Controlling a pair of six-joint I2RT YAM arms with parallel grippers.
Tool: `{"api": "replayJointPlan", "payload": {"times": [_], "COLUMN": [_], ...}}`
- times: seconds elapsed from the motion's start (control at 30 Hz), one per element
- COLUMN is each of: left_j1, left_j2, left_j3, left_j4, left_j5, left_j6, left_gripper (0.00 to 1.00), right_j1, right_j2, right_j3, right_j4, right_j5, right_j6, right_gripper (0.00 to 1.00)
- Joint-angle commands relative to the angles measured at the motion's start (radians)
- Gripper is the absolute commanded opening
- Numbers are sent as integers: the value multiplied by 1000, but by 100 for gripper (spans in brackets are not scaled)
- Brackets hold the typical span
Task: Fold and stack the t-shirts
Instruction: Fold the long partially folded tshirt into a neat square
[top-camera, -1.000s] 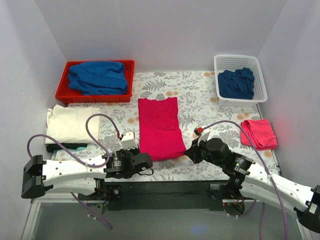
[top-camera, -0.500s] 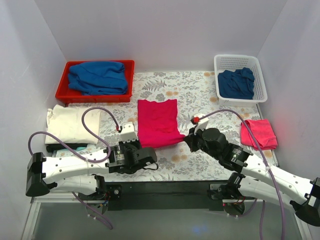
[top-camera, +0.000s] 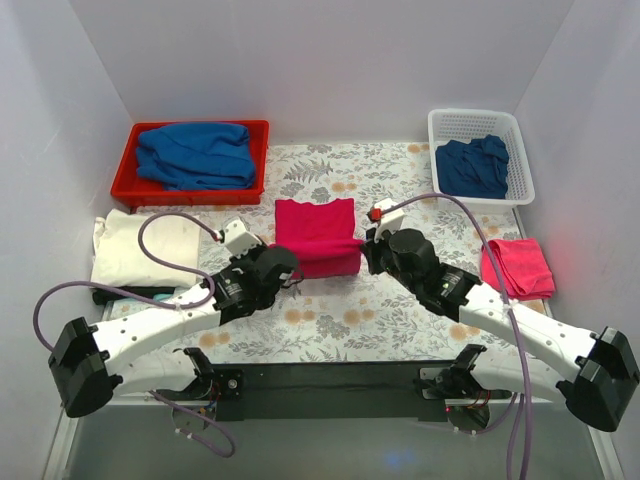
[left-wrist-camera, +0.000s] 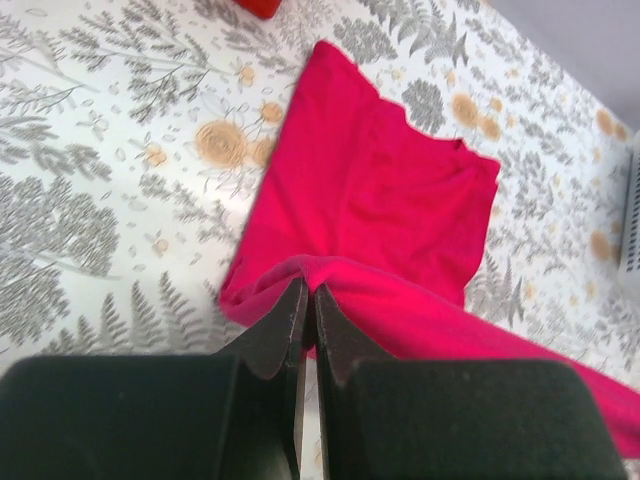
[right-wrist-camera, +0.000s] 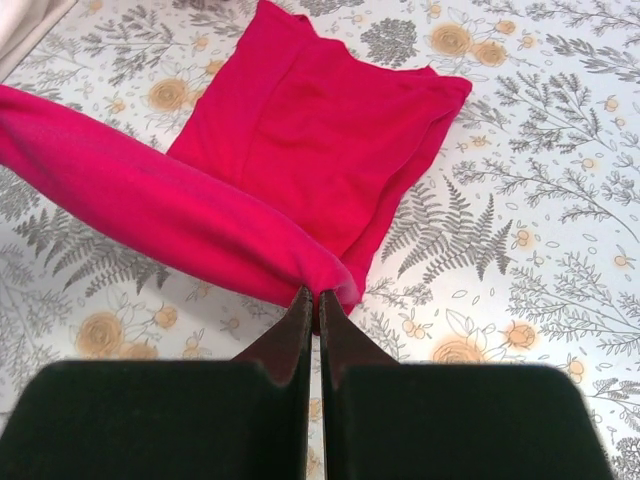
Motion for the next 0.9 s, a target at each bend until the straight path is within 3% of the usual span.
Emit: {"api": "replayJointPlan", "payload": {"times": [0.0,0.17,0.37,0.87], "left_j1": [90,182,291,468], "left_j2": [38,184,357,724], "left_j3": [3,34,118,400], "left_j4": [270,418,480,508], "left_j5": [60,155,253,325], "left_j6": [166,259,289,364], "left_gripper": [0,0,0,0], "right_j1": [-47,-136,-234,-387], "right_j2": [44,147,319,831], "right_j3": [52,88,142,487], "right_j4": [118,184,280,343], "right_j5": [6,-66,-166,-365], "right_j6": [-46,-52,-75,-78], "right_gripper": [1,1,1,1]}}
